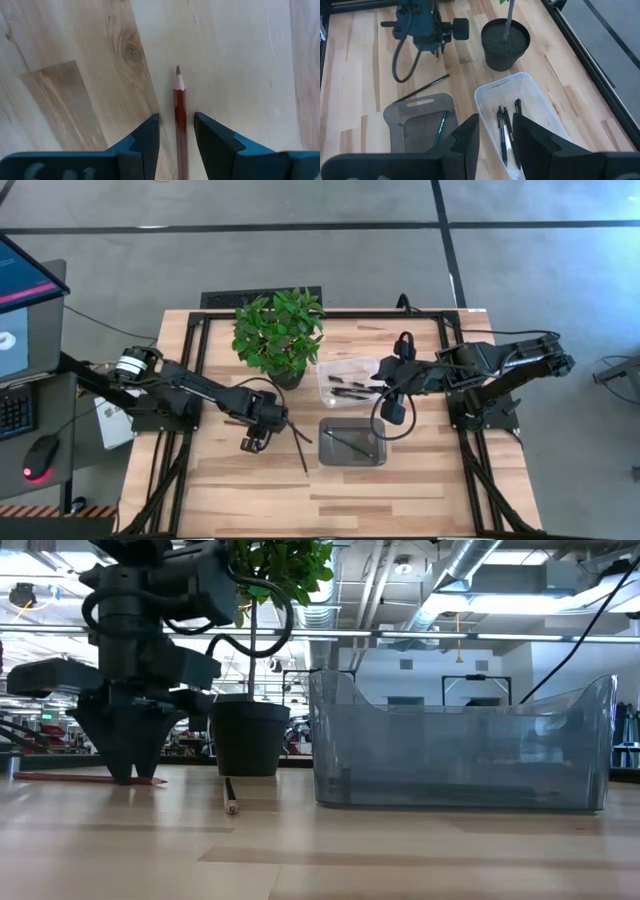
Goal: Sort pens & pencils
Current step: Put the brown pencil into the black bin
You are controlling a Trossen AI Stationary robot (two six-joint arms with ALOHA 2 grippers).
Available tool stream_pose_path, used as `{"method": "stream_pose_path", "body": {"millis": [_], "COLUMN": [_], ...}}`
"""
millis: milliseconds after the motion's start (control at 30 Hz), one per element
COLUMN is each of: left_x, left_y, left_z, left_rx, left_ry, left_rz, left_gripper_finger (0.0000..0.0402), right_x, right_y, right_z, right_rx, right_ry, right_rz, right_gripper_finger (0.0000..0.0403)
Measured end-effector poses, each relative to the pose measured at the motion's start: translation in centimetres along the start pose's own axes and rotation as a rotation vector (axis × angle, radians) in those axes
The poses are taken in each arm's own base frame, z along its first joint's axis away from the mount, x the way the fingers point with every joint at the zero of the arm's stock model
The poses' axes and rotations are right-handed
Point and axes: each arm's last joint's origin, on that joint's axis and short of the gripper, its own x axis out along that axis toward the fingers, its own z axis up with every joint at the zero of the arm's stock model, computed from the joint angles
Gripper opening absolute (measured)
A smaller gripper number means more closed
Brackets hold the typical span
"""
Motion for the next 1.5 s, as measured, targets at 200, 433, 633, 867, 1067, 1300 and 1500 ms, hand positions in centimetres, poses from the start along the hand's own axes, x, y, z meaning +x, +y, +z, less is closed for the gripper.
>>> {"method": "stream_pose_path", "body": {"millis": [200, 433, 633, 867, 1067, 1300, 1500], "left_x": [0.55, 0.63, 0.66, 0.69, 0.69, 0.69, 0.06], "left_y": [-0.03, -0.06, -0.05, -0.02, -0.02, -0.02, 0.06], "left_z": [0.02, 0.00, 0.02, 0.11, 0.12, 0.13, 0.94], "left_rx": [0.001, -0.004, -0.007, -0.002, 0.001, 0.001, 0.001], "left_ry": [0.026, 0.028, 0.023, 0.011, 0.010, 0.009, 0.018], "left_rz": [-0.008, -0.006, -0.005, 0.001, 0.002, 0.002, -0.005], "left_gripper_finger": [0.0109, 0.0075, 0.0044, 0.0015, 0.0010, 0.0008, 0.0007], "right_x": [0.00, 0.01, 0.01, 0.01, 0.01, 0.01, 0.01], "right_y": [-0.01, 0.00, 0.00, 0.00, -0.01, -0.01, 0.00], "right_z": [-0.03, -0.03, -0.03, -0.03, -0.03, -0.03, -0.03], "right_rx": [-0.001, -0.001, -0.001, -0.001, -0.001, -0.001, -0.001], "right_ry": [0.003, 0.003, 0.003, 0.003, 0.003, 0.003, 0.003], "right_rz": [-0.001, -0.001, -0.001, -0.001, -0.001, -0.001, -0.001], "right_gripper_finger": [0.0139, 0.0137, 0.0138, 0.0138, 0.0137, 0.0139, 0.0137]}}
